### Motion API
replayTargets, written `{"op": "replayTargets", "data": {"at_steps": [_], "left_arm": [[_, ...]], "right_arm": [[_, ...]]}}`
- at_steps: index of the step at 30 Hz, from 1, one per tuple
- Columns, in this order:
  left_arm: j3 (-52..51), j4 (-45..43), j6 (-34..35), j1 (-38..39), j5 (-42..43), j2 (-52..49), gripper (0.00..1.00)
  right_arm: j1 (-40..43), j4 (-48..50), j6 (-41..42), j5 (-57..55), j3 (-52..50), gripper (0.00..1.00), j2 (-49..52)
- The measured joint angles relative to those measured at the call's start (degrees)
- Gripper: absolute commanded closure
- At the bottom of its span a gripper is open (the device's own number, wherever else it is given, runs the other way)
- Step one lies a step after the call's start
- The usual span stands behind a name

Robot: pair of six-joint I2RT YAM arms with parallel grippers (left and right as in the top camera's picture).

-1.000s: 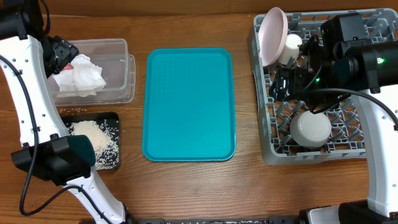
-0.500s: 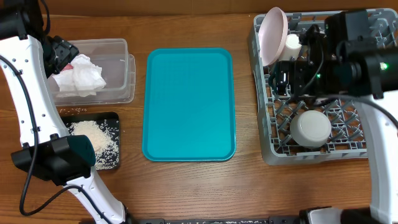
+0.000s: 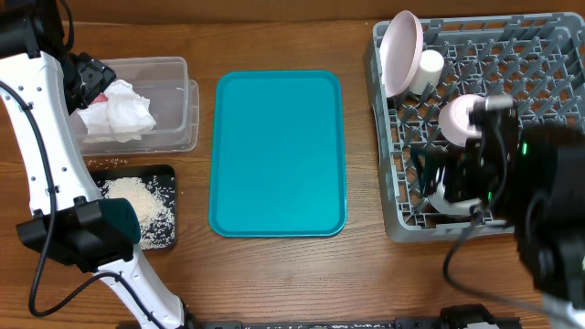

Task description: Sort waste into correct bins and load items into the dishwasher

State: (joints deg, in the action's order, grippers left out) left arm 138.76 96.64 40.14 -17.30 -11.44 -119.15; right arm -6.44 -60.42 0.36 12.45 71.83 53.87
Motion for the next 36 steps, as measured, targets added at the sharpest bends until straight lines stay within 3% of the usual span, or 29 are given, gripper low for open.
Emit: {"op": "replayTargets", "data": {"at_steps": [7,15,29,36], "left_arm": [[0.0,0.0,0.0,0.0,0.0,0.0,0.00],[0.0,0.0,0.0,0.0,0.0,0.0,0.00],[0.0,0.0,0.0,0.0,0.0,0.0,0.00],[0.0,0.0,0.0,0.0,0.0,0.0,0.00]], "right_arm": [[1.1,13.7,-1.5,0.0,-22.8,0.00,-19.7],[5.0,26.2,-2.1,0.2,-41.2,0.00,-35.3],[5.0,50.5,-3.5,0.2,-62.1,0.00,-46.8],[4.9,57.0,-3.6,-0.7,-66.1,0.00,-50.7]]}}
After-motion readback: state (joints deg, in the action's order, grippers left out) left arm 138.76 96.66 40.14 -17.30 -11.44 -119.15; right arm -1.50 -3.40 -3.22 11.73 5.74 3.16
